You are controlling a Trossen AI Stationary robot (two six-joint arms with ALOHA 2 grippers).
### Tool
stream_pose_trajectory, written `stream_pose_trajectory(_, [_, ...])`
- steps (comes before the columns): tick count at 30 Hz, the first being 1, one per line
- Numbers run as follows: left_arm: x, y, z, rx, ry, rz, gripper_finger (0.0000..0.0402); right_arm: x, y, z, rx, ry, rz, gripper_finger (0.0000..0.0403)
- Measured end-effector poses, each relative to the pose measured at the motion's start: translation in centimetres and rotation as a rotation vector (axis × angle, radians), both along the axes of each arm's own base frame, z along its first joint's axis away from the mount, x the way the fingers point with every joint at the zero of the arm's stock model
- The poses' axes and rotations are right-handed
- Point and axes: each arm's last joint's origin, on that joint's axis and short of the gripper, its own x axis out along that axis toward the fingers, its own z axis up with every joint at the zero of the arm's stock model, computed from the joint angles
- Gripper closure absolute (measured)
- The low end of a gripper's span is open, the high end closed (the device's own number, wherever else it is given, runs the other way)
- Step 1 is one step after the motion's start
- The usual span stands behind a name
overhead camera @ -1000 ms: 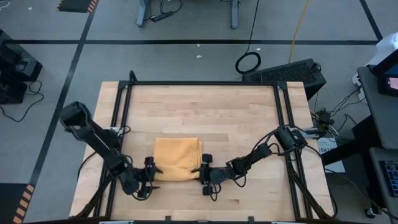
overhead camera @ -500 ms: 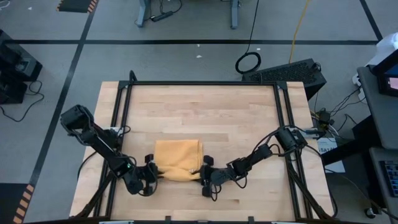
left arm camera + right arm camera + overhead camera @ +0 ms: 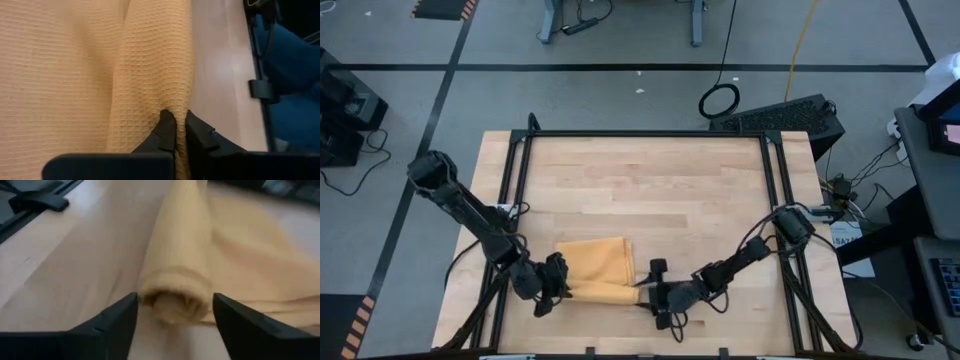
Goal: Roll towel
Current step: Roll the yellow towel
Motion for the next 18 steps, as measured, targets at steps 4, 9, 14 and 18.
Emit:
stream_pose_trajectory(4, [-0.4, 1.0, 0.3, -0.018, 0.071, 0.044, 0.0387, -1.3, 1.6, 2.2, -0.178, -0.069, -0.038, 0.0128])
stream_pose_trajectory(9, [-1.0, 2.1, -0.8, -0.076, 0.191, 0.111, 0.0387, -1.4, 3.0, 3.4, -0.253, -0.215, 0.064, 0.0116])
stream_pose_trajectory(14, [-1.2, 2.5, -1.3, -0.105, 0.23, 0.159, 0.0387, 0.3, 1.5, 0.8, -0.295, -0.206, 0.105, 0.0123])
stream_pose_trajectory(18, [-1.1, 2.4, -1.3, -0.125, 0.235, 0.178, 0.0387, 2.6, 0.3, -0.4, -0.316, -0.204, 0.112, 0.0123])
